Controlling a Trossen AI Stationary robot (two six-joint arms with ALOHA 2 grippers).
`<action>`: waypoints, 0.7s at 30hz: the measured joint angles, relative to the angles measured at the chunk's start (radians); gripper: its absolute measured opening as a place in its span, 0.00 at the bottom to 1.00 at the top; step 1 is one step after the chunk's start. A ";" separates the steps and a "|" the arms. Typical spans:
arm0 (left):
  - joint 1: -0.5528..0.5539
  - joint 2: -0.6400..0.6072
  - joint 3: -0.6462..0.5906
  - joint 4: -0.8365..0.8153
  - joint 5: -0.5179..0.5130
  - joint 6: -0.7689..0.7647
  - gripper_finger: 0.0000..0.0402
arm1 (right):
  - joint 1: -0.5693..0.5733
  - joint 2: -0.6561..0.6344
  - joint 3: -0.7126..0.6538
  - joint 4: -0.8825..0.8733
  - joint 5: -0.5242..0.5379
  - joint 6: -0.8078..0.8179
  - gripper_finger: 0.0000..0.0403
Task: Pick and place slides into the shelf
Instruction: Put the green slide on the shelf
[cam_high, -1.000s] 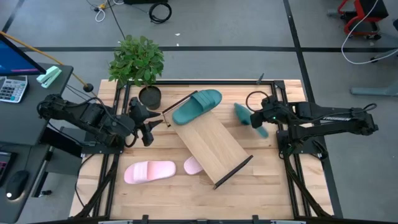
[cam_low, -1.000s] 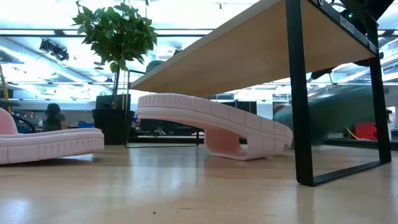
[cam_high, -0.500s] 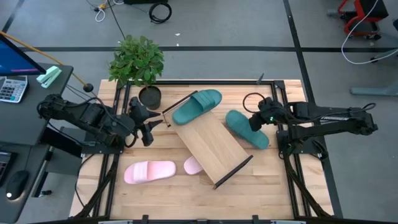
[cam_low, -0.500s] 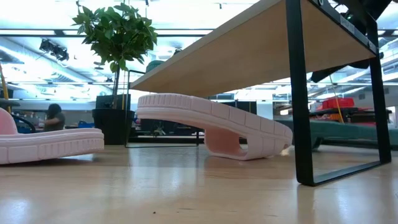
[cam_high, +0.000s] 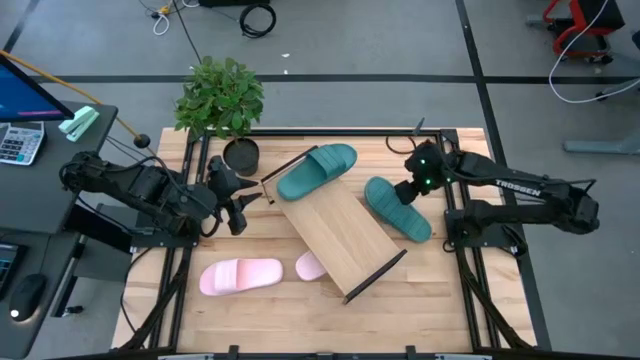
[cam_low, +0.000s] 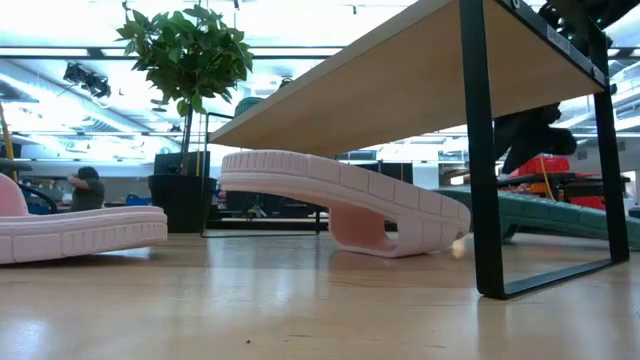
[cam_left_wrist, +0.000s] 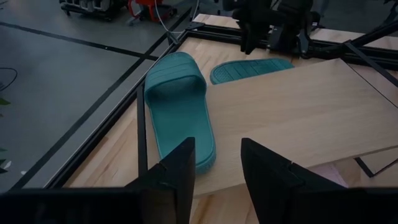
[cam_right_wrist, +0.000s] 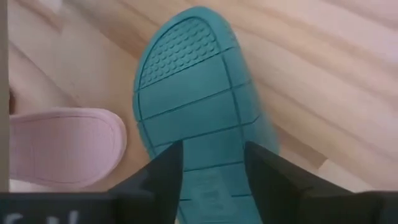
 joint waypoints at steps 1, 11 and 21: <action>0.000 0.000 0.000 0.000 0.000 -0.004 0.34 | -0.023 0.004 0.000 0.000 -0.017 -0.033 0.46; 0.000 0.000 0.000 0.000 0.000 -0.013 0.33 | -0.180 0.141 0.000 0.083 -0.253 -0.269 0.54; 0.000 0.000 0.000 0.000 0.000 -0.027 0.32 | -0.184 0.285 0.000 0.179 -0.222 -0.353 0.70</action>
